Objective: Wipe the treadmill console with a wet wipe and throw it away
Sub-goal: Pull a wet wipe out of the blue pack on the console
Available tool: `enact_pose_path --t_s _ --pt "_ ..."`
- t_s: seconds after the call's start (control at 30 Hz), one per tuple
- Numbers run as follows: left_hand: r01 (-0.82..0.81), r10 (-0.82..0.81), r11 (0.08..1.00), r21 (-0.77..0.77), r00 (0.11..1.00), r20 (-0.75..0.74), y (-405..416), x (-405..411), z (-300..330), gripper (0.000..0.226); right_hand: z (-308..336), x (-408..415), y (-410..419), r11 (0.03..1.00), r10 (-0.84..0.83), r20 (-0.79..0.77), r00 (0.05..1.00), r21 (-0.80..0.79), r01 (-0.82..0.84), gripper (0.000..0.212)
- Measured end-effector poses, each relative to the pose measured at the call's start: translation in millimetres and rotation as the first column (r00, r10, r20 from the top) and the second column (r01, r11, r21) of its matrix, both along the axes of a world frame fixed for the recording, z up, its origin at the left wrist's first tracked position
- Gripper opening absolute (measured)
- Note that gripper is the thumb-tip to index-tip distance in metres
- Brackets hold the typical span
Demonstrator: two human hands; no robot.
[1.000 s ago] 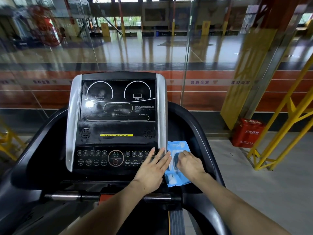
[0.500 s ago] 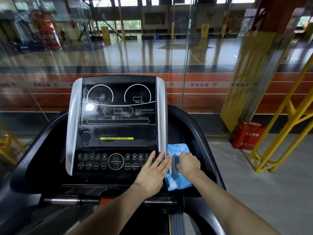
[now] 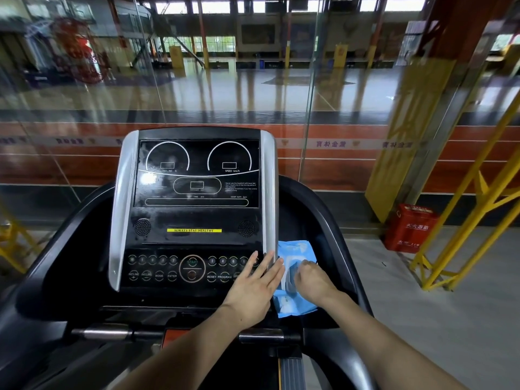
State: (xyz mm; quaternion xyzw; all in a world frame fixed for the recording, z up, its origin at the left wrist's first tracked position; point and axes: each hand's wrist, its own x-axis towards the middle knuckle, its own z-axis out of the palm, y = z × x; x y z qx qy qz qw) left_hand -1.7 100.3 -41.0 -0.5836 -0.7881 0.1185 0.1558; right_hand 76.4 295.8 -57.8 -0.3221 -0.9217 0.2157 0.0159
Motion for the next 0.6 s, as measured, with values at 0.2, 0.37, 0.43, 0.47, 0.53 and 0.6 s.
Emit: enact_pose_path --t_s 0.2,0.37,0.43,0.47,0.53,0.6 --pt "-0.006 0.006 1.000 0.011 1.000 0.010 0 2 1 0.080 0 9 5 0.993 0.027 -0.035 0.999 -0.117 -0.031 0.024" --pt "-0.014 0.014 1.000 0.017 1.000 0.010 0 3 0 0.081 0 16 6 0.992 0.031 -0.090 0.995 -0.119 -0.042 0.021" --pt "-0.014 0.014 1.000 0.013 1.000 0.008 0 4 0 0.081 -2 17 6 0.992 -0.015 -0.143 0.990 -0.125 -0.003 0.019" --pt "-0.014 0.014 1.000 0.013 1.000 0.012 1 5 0 0.081 -4 17 7 0.992 -0.042 -0.163 0.986 -0.126 0.021 0.017" --pt "-0.014 0.014 1.000 0.010 1.000 0.015 2 6 -1 0.080 -6 17 5 0.993 -0.070 -0.182 0.981 -0.106 0.051 0.019" --pt "-0.018 0.018 1.000 0.012 1.000 0.015 2 6 -1 0.080 -7 15 2 0.994 -0.086 -0.186 0.979 -0.085 0.072 0.024"
